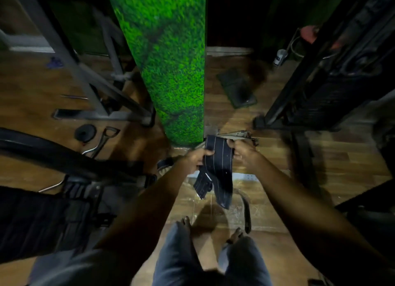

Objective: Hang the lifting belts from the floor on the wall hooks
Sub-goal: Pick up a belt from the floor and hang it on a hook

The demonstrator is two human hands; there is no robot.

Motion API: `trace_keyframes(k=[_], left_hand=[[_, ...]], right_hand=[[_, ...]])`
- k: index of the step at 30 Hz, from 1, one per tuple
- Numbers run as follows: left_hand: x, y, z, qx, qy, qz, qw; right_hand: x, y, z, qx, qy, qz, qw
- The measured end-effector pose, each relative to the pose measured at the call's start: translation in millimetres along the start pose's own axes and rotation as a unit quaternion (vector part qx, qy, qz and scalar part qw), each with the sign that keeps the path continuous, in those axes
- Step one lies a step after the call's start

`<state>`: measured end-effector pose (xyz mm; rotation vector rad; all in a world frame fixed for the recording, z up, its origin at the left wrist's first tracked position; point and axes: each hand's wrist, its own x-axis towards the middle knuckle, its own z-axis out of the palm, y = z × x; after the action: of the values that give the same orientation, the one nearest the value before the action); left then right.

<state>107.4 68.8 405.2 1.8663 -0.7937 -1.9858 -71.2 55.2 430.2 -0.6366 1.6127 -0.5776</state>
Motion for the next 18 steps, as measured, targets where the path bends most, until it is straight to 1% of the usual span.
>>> trace_keyframes(k=[2,4,6,10,14,16,18], left_hand=[[-28.7,24.2,-3.0,-0.018,-0.010,0.011,1.000],[-58.1,49.6,-7.9,-0.050,-0.010,0.034,0.998],[-78.1,70.1,-13.6,-0.045,-0.006,0.053,0.998],[-102.2,89.9,-24.9,-0.050,-0.030,0.078,0.995],[-108.0,85.0,-30.6,-0.075,-0.096,0.125,0.985],[-109.5,83.6,-29.5,-0.071,-0.132,0.140,0.979],[-111.7,85.7,-34.2,-0.081,-0.151,0.139,0.975]], right_hand=[[-20.4,-20.8,2.7,0.059,-0.003,0.015,0.998],[-40.8,-38.5,10.9,0.088,0.009,0.026,0.996],[-47.8,-48.7,17.9,0.114,0.013,0.021,0.993],[-75.2,-76.2,21.8,0.110,0.001,0.015,0.994],[-89.9,-92.0,18.3,0.122,-0.024,0.050,0.991],[-90.5,-99.1,18.1,0.122,-0.043,0.042,0.991],[-93.6,-105.1,18.1,0.116,-0.059,0.030,0.991]])
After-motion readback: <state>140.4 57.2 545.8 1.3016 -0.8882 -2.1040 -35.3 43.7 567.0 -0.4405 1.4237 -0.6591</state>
